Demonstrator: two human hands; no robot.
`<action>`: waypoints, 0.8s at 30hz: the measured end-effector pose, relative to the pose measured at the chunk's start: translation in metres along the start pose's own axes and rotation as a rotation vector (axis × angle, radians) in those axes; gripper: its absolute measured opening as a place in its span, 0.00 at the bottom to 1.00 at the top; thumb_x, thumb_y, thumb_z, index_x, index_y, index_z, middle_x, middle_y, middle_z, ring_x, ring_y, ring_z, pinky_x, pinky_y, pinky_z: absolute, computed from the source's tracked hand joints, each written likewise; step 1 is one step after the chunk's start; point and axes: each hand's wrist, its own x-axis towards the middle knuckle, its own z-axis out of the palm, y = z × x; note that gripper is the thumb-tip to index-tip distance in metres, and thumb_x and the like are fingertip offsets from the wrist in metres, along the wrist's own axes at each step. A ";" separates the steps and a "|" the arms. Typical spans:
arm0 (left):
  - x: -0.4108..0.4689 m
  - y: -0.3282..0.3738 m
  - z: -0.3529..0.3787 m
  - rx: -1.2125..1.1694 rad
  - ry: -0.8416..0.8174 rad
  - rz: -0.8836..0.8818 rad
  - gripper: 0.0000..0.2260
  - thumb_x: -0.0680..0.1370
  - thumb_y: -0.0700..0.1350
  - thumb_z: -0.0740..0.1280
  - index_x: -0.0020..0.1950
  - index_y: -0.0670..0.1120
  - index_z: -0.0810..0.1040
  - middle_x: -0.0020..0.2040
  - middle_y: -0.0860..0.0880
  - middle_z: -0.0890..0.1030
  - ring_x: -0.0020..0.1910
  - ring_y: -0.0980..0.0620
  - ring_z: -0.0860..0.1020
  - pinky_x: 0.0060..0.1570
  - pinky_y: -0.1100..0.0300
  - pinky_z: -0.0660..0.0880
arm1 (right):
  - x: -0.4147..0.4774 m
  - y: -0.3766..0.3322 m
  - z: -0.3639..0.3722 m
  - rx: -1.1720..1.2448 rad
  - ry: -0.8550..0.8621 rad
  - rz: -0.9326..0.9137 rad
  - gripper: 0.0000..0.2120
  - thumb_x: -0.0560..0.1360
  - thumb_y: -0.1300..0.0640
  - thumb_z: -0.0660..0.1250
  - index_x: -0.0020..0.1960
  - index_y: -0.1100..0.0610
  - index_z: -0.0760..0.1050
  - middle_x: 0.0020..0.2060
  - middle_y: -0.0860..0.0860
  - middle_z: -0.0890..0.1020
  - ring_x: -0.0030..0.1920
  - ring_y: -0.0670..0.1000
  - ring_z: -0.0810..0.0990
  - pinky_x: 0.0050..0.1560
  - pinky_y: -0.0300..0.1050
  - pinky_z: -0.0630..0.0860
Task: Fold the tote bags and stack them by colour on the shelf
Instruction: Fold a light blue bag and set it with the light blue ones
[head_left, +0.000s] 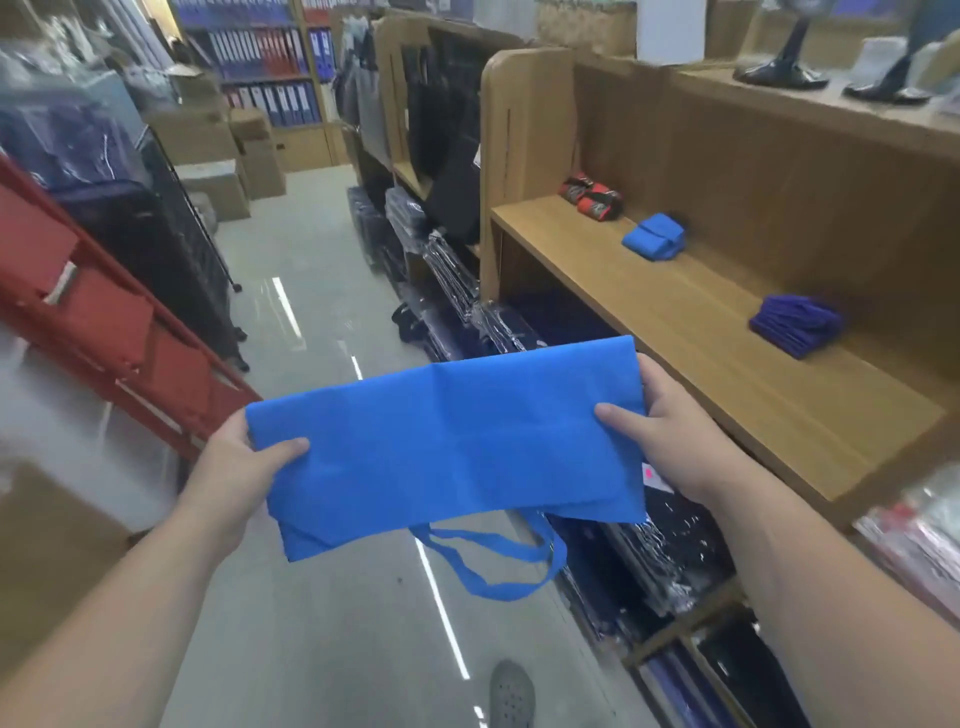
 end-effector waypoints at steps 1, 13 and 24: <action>0.019 0.004 0.004 0.054 0.017 -0.007 0.15 0.74 0.38 0.76 0.55 0.51 0.78 0.53 0.49 0.83 0.55 0.44 0.83 0.44 0.54 0.77 | 0.024 -0.005 -0.003 -0.001 -0.059 -0.012 0.18 0.80 0.64 0.67 0.66 0.49 0.73 0.59 0.49 0.83 0.58 0.52 0.84 0.57 0.54 0.81; 0.183 0.128 0.178 0.164 -0.797 0.176 0.12 0.78 0.41 0.72 0.61 0.49 0.81 0.57 0.50 0.85 0.56 0.48 0.84 0.60 0.42 0.79 | 0.265 -0.107 -0.001 -0.611 -0.460 -0.165 0.06 0.78 0.58 0.72 0.55 0.51 0.80 0.49 0.47 0.85 0.49 0.48 0.84 0.52 0.51 0.82; 0.340 0.189 0.305 -0.637 -0.681 0.070 0.09 0.82 0.37 0.65 0.61 0.44 0.79 0.59 0.45 0.84 0.57 0.45 0.84 0.52 0.50 0.81 | 0.335 -0.062 -0.018 -1.032 0.885 -0.498 0.24 0.70 0.44 0.72 0.63 0.51 0.79 0.69 0.55 0.74 0.75 0.63 0.65 0.71 0.66 0.62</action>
